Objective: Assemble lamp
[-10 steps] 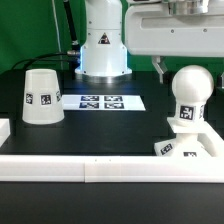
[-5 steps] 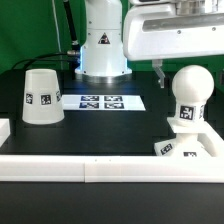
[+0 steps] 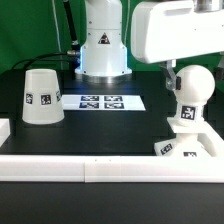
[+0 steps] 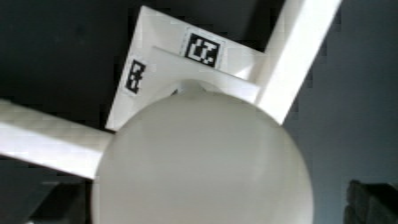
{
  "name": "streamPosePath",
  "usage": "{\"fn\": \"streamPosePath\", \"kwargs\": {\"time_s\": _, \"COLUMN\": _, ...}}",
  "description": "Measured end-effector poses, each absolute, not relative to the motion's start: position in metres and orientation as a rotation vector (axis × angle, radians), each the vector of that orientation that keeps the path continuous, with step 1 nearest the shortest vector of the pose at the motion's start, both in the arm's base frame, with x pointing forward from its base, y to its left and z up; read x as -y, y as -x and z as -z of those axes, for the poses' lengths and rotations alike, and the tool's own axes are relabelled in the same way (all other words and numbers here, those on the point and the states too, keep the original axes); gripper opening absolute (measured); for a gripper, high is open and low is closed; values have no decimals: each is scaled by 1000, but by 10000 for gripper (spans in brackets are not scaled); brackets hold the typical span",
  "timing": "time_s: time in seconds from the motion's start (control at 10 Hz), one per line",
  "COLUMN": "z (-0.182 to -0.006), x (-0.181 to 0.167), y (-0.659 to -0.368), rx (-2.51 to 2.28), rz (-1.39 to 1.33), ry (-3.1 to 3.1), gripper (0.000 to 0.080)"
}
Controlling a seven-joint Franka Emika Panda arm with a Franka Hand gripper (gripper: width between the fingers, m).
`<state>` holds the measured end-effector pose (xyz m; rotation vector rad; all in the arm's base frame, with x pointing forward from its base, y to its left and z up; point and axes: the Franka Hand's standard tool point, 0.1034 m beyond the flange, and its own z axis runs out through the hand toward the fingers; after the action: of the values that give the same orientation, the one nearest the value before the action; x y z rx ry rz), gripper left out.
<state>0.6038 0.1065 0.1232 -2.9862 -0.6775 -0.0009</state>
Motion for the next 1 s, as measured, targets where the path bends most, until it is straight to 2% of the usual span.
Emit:
{"fn": "streamPosePath", "kwargs": {"time_s": 0.5, "z": -122, "x": -103, "y": -604, "rx": 1384, "rz": 14, "ry": 2760, "gripper": 699}}
{"fn": "streamPosePath", "kwargs": {"time_s": 1.0, "z": -115, "x": -100, "y": -598, "rx": 1616, "rz": -5, "ry": 2637, "gripper": 699}}
